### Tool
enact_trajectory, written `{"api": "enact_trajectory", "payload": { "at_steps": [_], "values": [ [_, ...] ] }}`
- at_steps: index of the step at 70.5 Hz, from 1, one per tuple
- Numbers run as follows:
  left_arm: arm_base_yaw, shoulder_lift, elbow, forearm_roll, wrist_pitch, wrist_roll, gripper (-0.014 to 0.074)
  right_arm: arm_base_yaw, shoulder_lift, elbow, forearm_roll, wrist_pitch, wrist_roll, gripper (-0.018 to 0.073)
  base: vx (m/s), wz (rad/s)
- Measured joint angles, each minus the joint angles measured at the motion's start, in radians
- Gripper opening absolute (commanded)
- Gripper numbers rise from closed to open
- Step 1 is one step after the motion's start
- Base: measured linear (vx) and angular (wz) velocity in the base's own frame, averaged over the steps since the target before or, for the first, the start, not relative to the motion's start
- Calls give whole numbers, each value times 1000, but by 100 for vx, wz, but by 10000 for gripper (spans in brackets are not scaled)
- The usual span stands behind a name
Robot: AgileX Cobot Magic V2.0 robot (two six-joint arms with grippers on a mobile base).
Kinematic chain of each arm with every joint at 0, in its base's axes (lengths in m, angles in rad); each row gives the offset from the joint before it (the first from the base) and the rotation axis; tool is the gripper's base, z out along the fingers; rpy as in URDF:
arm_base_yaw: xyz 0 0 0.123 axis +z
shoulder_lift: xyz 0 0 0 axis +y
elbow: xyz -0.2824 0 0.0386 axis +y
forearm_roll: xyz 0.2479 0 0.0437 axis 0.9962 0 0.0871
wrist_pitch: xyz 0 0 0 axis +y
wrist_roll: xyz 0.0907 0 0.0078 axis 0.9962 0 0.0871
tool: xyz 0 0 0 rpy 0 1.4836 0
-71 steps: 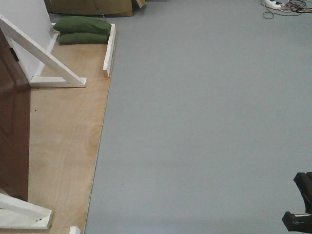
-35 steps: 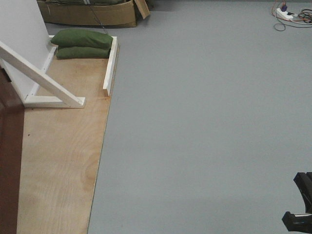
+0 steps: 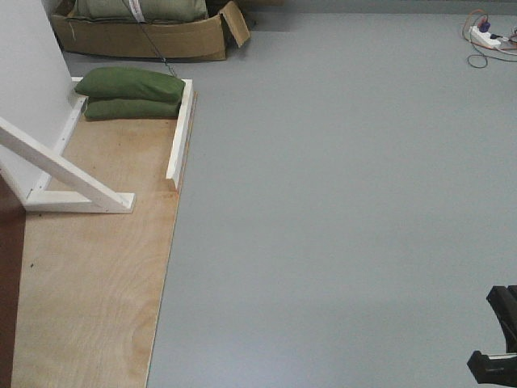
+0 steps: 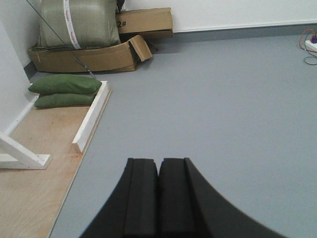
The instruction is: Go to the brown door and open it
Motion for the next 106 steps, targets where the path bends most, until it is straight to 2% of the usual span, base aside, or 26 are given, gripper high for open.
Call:
{"api": "enact_trajectory", "payload": {
  "at_steps": [27, 86, 92, 100, 106],
  "values": [
    [0, 0, 0, 0, 0, 0, 17, 0, 0, 0, 0, 0, 0, 0, 22, 6],
    [7, 0, 0, 0, 0, 2, 17, 0, 0, 0, 0, 0, 0, 0, 1, 1],
    [51, 0, 1, 0, -6, 3, 17, 0, 0, 0, 0, 0, 0, 0, 0, 0],
    [166, 68, -18, 0, -64, 3, 17, 0, 0, 0, 0, 0, 0, 0, 0, 0],
    [227, 149, -92, 0, -115, 16, 17, 0, 0, 0, 0, 0, 0, 0, 0, 0]
  ]
}}
